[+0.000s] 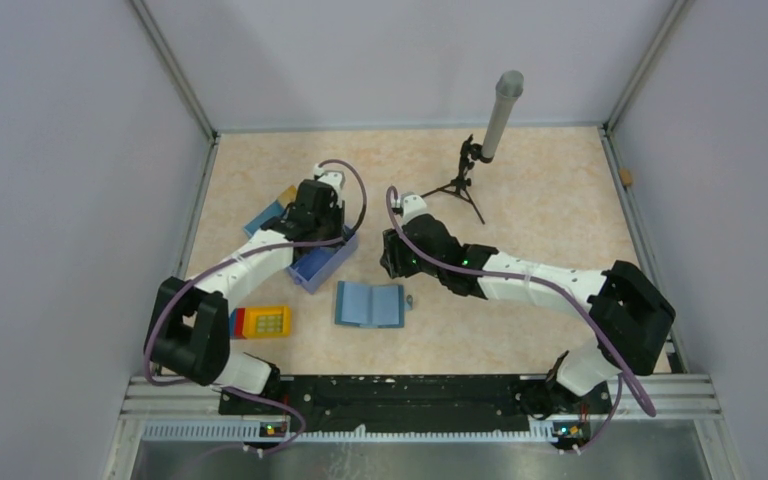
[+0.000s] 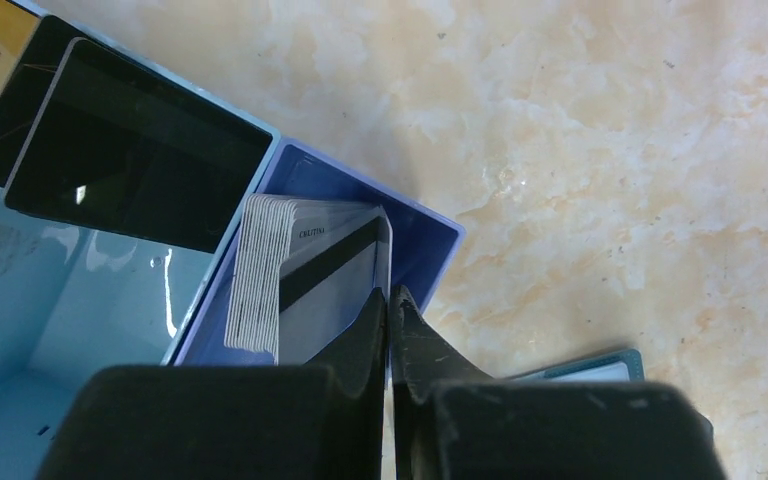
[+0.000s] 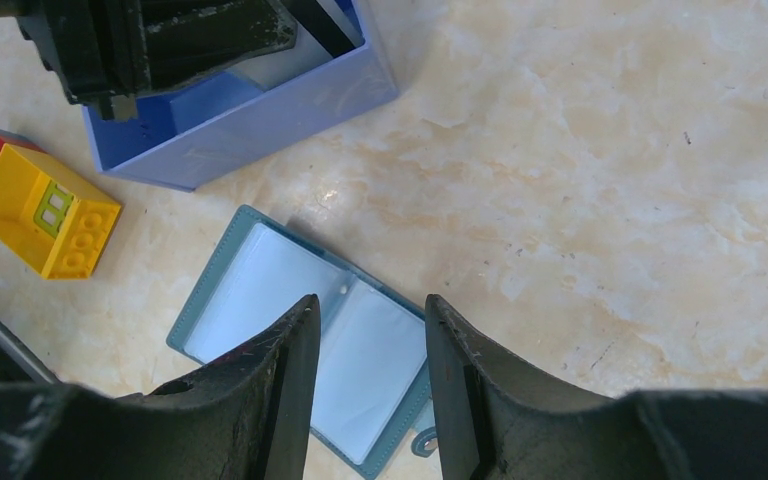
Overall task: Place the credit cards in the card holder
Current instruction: Pick up the credit card from the storage box.
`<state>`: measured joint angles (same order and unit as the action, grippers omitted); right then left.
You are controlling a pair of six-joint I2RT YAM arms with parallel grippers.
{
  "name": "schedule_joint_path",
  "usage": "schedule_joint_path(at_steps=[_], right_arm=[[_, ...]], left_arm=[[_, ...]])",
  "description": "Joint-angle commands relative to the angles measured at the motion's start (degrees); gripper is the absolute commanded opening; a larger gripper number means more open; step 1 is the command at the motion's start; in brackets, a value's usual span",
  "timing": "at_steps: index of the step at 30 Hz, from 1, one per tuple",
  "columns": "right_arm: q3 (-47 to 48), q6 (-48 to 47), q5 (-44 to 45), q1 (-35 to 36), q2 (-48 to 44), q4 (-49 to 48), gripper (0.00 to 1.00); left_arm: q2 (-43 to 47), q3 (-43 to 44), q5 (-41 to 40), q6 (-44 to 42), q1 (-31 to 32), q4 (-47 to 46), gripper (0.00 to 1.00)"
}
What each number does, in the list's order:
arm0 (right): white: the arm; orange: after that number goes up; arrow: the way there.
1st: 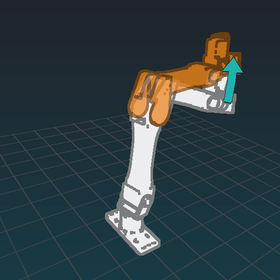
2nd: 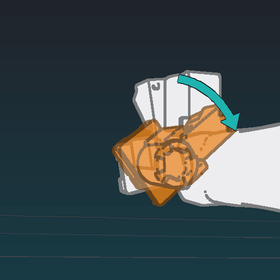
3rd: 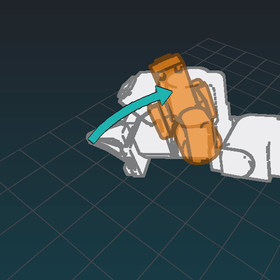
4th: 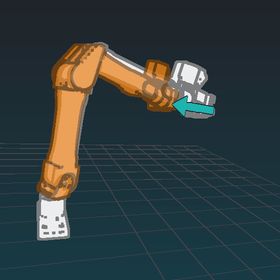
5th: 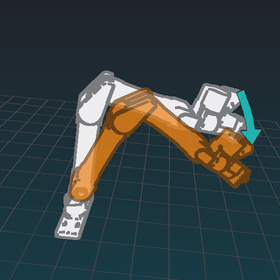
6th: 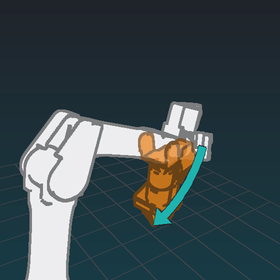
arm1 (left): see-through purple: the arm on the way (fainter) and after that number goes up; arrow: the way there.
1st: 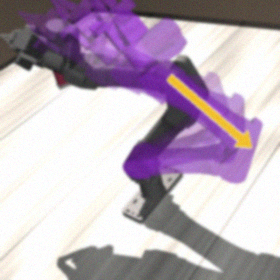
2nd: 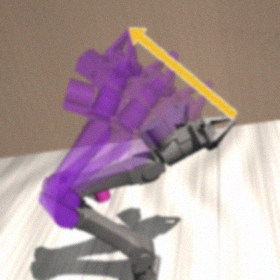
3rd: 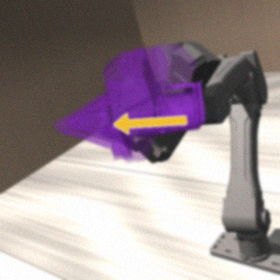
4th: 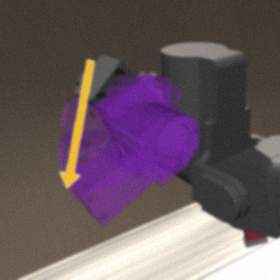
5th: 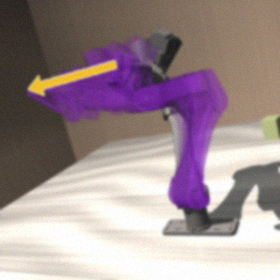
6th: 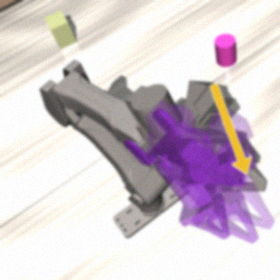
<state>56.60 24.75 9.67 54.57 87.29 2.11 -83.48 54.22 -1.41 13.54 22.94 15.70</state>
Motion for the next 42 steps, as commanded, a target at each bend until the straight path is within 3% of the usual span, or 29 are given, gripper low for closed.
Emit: schedule_joint_path(at_steps=[1, 13, 21, 30, 37, 42], right_arm=[[-0.35, 0.57, 1.04, -0.47, -3.37, -1.36, 0.43], [-0.01, -0.79, 3.55, -0.62, -6.59, 0.17, 0.43], [0.71, -3.82, -2.81, -3.49, -5.66, -3.81, 0.43], [1.0, -11.0, -27.87, -8.48, -2.52, -17.94, 0.46], [6.56, -14.1, -44.48, -11.72, 2.6, -18.69, 0.52], [10.73, -16.82, -48.73, -11.76, 5.75, -13.7, 0.54]], left_arm=[[5.47, 0.63, -0.74, -0.54, 0.26, -0.92, 0.0], [10.53, 1.94, -8.63, 2.82, 0.26, 5.2, 0.0], [15.87, 3.72, -13.53, 5.78, -0.66, 10.09, 0.0], [20.58, 6.97, 0.63, 2.4, -6.57, 15.37, 0.0], [22.33, 7.14, 16.2, 1.75, -10.73, 16.46, 0.0], [23.22, 5.82, 22.6, 2.88, -11.6, 16.0, 0.0]])
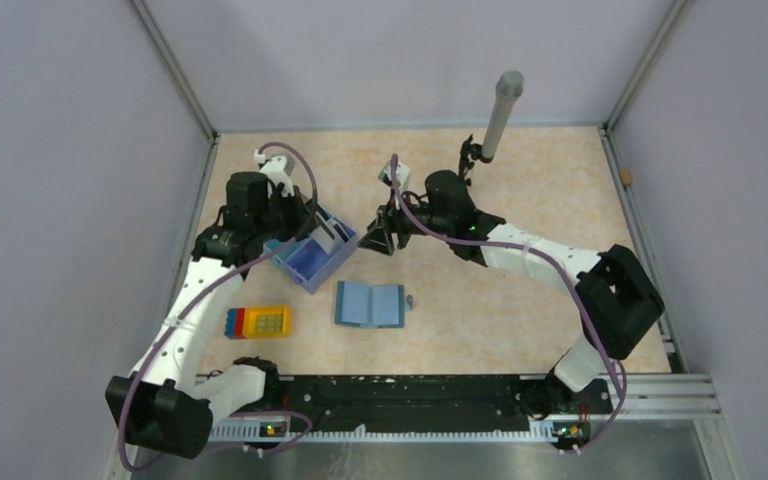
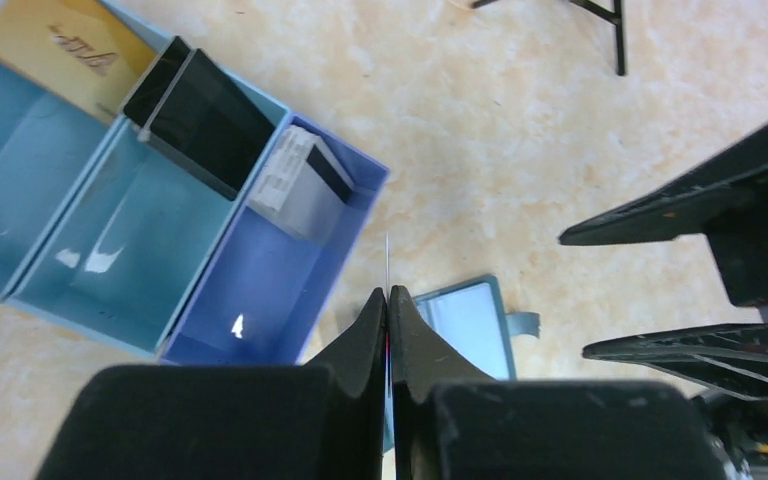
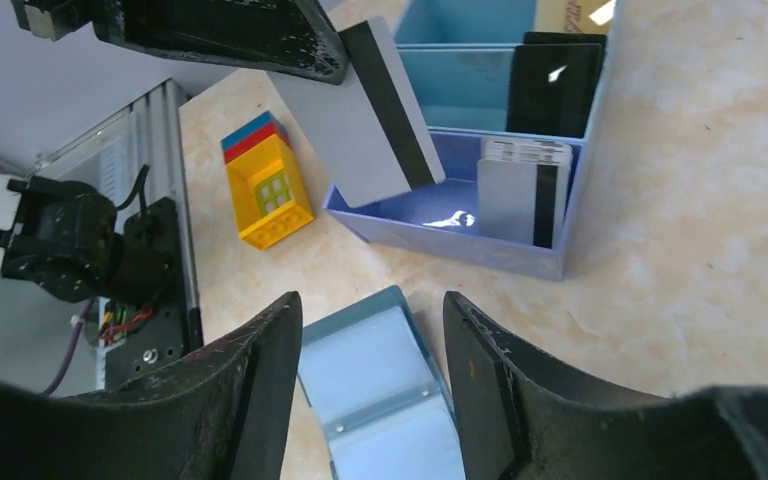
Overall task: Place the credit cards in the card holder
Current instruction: Pick up the credit card from the storage box, then insert the credit card into the card holder.
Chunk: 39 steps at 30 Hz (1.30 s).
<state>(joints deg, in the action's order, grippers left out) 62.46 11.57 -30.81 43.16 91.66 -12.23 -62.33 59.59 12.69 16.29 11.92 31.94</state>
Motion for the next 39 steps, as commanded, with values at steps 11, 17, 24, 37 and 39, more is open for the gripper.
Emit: schedule_joint_path(at_steps=[11, 17, 24, 37, 39], right_arm=[[2.53, -4.89, -13.19, -0.43, 0.41, 3.39, 0.61], [0.57, -4.56, -13.34, -0.4, -0.62, 3.59, 0.62], [-1.08, -2.77, -17.0, -0.35, -0.78, 2.53, 0.63], [-4.13, 6.12, -21.83, 0.35, -1.28, -6.39, 0.19], [-4.62, 7.49, -21.12, 0.36, -1.67, -7.01, 0.0]], left_arm=[[3.59, -4.89, 26.87, 0.82, -0.58, -3.83, 0.0], [4.32, -7.47, 35.1, 2.13, -0.37, -6.72, 0.0], [5.2, -8.95, 38.67, 3.79, 0.39, -9.46, 0.0], [4.98, -9.63, 37.92, 3.1, 1.04, -9.04, 0.0], [4.98, -9.96, 37.2, 2.84, 1.04, -8.39, 0.0]])
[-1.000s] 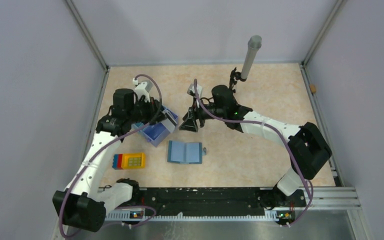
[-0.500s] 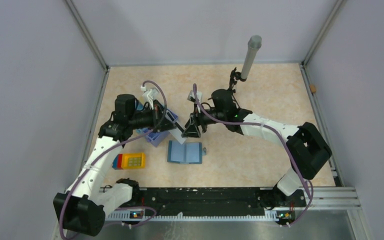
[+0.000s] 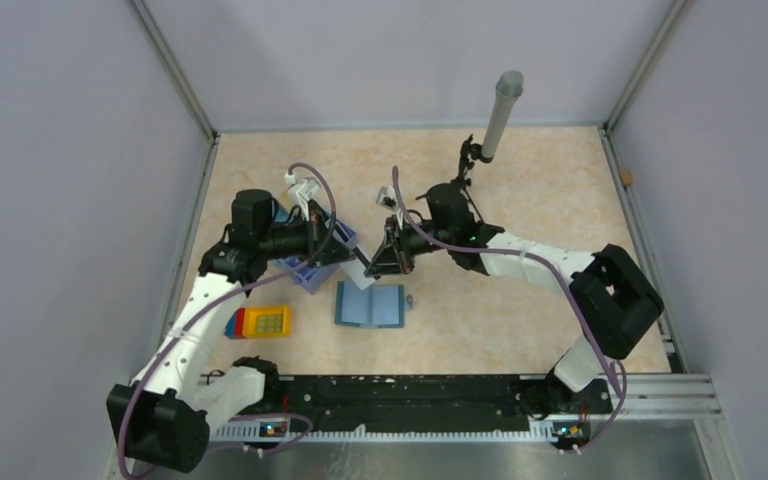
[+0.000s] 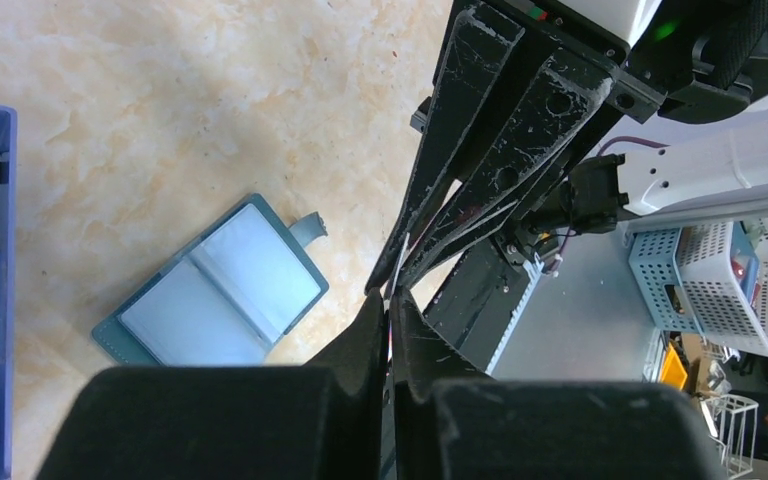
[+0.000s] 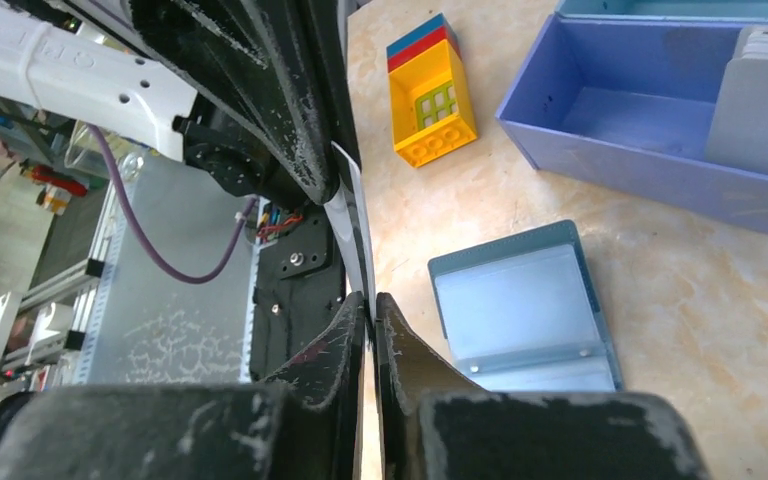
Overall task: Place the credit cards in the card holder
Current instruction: Insert the credit card into the card holder.
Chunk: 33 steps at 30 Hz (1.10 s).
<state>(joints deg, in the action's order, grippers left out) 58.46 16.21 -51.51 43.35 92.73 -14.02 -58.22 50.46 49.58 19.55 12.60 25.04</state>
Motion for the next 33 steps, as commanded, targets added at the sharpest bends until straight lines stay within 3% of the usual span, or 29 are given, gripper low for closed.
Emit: schedule_joint_path(at_steps=[1, 2, 3, 4, 6, 8, 10, 14, 19, 26, 30, 33], right_arm=[[-1.07, 3.8, -0.19, 0.19, -3.06, -6.01, 0.0], [-1.53, 4.86, 0.6, 0.13, -3.41, -6.35, 0.0], [-1.91, 5.92, 1.96, 0.16, -3.83, -6.01, 0.0], [-2.57, 6.57, 4.01, 0.2, -4.7, -5.06, 0.0], [-3.87, 8.25, 9.2, 0.15, -6.0, -2.24, 0.0], [-6.0, 11.96, 14.82, 0.16, -7.08, 0.07, 0.0], [-9.42, 18.16, 19.26, 0.28, -8.09, 0.1, 0.0], [-16.05, 28.61, 26.55, 3.76, -9.04, -2.71, 0.0], [-18.32, 35.52, 32.74, 8.98, -5.43, -3.9, 0.0], [-22.1, 43.27, 36.3, 11.68, -1.09, -7.12, 0.0], [-23.89, 45.01, 37.39, 11.67, -1.08, -8.16, 0.0], [-24.32, 45.1, 36.5, 11.68, -0.21, -10.05, 0.0]], left_arm=[[0.85, -0.91, -0.04, -0.47, 0.4, -1.24, 0.0], [0.83, -1.04, -0.9, -0.48, 0.48, -0.96, 0.0], [0.82, -0.99, -2.23, -0.41, 0.49, -0.44, 0.07], [0.82, -0.98, -3.83, -0.61, 0.49, 0.41, 0.25], [1.07, -0.37, -6.76, -1.49, 0.5, 3.02, 0.45], [3.06, -1.71, -12.18, 1.28, 0.5, 3.17, 0.71], [6.46, -5.56, -17.03, 5.43, 0.56, -0.26, 0.84], [10.39, -13.85, -25.75, 12.75, 0.87, -4.28, 0.84], [12.46, -18.97, -31.71, 14.57, 2.4, -2.19, 0.8], [11.98, -23.17, -29.15, 15.49, 3.05, -1.92, 0.81], [10.23, -23.93, -27.38, 14.56, 4.68, -4.01, 0.71], [7.5, -23.88, -28.14, 14.37, 5.91, -4.7, 0.69]])
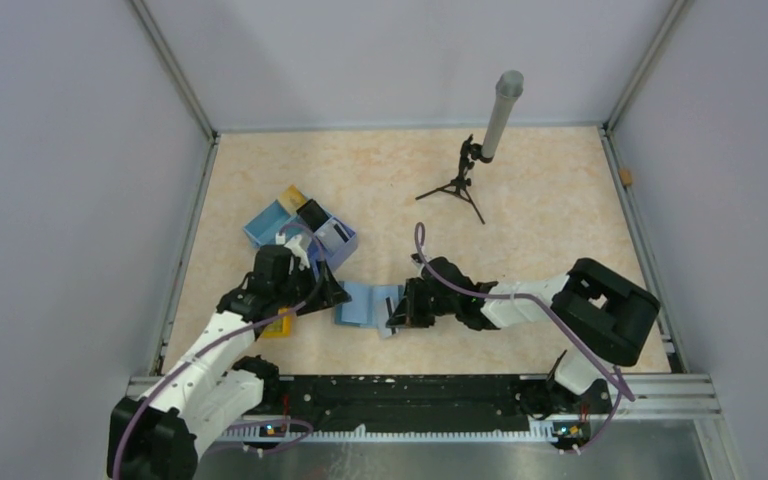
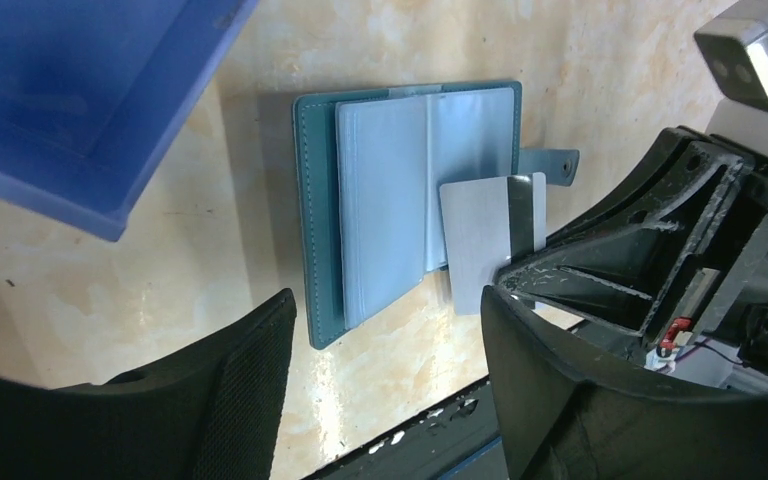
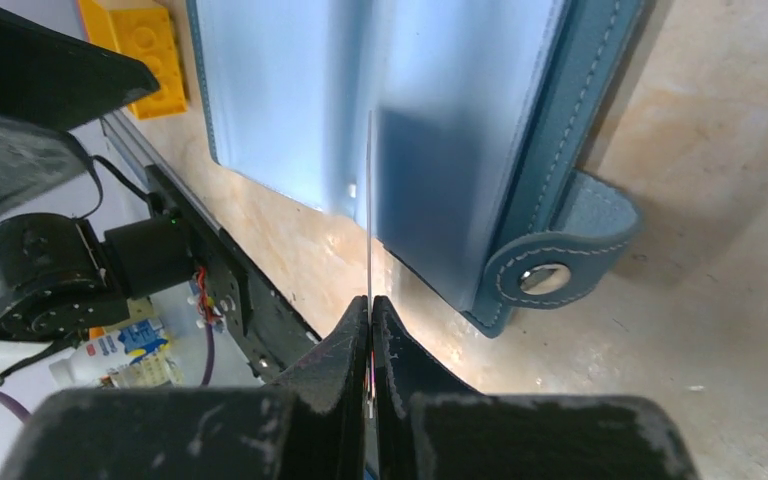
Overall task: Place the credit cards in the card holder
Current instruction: Insert the credit card into the card holder.
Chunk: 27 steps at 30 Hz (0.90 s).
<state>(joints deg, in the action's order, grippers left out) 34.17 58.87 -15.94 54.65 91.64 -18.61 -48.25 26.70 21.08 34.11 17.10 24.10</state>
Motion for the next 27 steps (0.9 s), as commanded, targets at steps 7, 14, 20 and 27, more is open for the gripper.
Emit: schedule_joint_path(at_steps=[7, 14, 20, 27], right_arm=[[-1.04, 3.47, -0.72, 0.34, 2.35, -10.72, 0.0], [-0.62, 3.22, -1.26, 0.15, 4.52, -11.91, 0.0], [-0.36, 3.0, -0.85, -0.11, 5.3, -11.88, 0.0], [0.42, 2.68, -2.31, -0.64, 7.56, -14.55, 0.0]], left_arm=[[-5.89, 0.72, -6.16, -0.64, 3.23, -3.12, 0.63], [-10.3, 0.44, -4.95, -0.29, 4.22, -5.95, 0.61], [-11.81, 0.14, -5.44, -0.42, 4.55, -7.65, 0.52], [-14.97, -0.24, -6.6, -1.01, 4.73, -8.28, 0.46]])
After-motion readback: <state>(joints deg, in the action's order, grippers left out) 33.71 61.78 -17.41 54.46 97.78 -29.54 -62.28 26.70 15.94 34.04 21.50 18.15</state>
